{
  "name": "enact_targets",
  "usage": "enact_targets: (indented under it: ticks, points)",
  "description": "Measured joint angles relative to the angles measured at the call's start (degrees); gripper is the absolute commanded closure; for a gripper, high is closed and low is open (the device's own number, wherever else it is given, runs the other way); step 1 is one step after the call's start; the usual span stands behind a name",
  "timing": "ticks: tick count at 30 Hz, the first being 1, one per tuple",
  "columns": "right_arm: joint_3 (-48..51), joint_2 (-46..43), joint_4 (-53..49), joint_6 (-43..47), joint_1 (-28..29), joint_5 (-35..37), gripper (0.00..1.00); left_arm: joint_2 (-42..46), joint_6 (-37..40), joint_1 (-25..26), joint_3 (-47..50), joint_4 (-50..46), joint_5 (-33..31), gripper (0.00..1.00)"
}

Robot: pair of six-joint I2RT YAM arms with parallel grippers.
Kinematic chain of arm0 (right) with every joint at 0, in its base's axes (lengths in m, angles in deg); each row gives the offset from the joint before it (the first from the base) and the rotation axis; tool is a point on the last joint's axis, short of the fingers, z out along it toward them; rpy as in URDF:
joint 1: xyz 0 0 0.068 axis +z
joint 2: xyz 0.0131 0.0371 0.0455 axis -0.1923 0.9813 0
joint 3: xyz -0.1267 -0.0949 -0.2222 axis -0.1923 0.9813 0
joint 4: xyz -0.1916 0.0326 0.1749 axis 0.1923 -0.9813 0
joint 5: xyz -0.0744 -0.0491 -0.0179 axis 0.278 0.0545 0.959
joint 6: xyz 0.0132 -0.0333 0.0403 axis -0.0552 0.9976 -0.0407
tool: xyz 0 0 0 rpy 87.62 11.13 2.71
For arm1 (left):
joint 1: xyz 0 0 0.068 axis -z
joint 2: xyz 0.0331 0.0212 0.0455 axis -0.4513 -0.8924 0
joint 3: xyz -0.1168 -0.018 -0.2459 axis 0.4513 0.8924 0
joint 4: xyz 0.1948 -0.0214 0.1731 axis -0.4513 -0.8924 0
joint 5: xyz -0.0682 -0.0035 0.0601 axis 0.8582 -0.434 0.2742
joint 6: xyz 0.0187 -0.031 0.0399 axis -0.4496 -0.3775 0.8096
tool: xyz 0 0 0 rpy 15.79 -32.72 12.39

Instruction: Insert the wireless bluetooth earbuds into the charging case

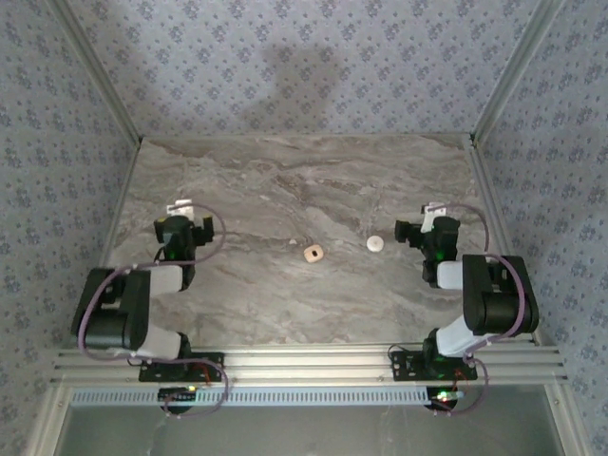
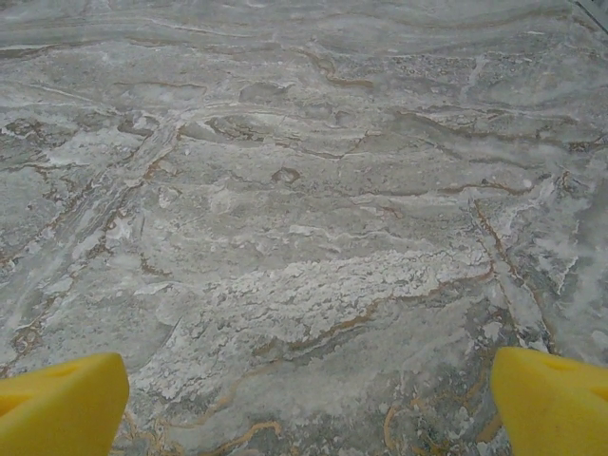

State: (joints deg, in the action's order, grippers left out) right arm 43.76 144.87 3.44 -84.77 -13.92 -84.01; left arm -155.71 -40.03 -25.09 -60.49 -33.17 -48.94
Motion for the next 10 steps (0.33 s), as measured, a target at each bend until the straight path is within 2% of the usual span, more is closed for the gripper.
enact_targets:
  ticks: [2, 10]
  points:
    - [-0.02, 0.0, 0.13, 0.07, 0.13, 0.24, 0.0, -2.16, -0.79, -1.64, 0.28, 0.81, 1.51, 0.0]
    - [-0.02, 0.0, 0.22, 0.48, 0.52, 0.74, 0.0, -1.86, -1.79, -1.68, -0.31, 3.54, 4.55, 0.0]
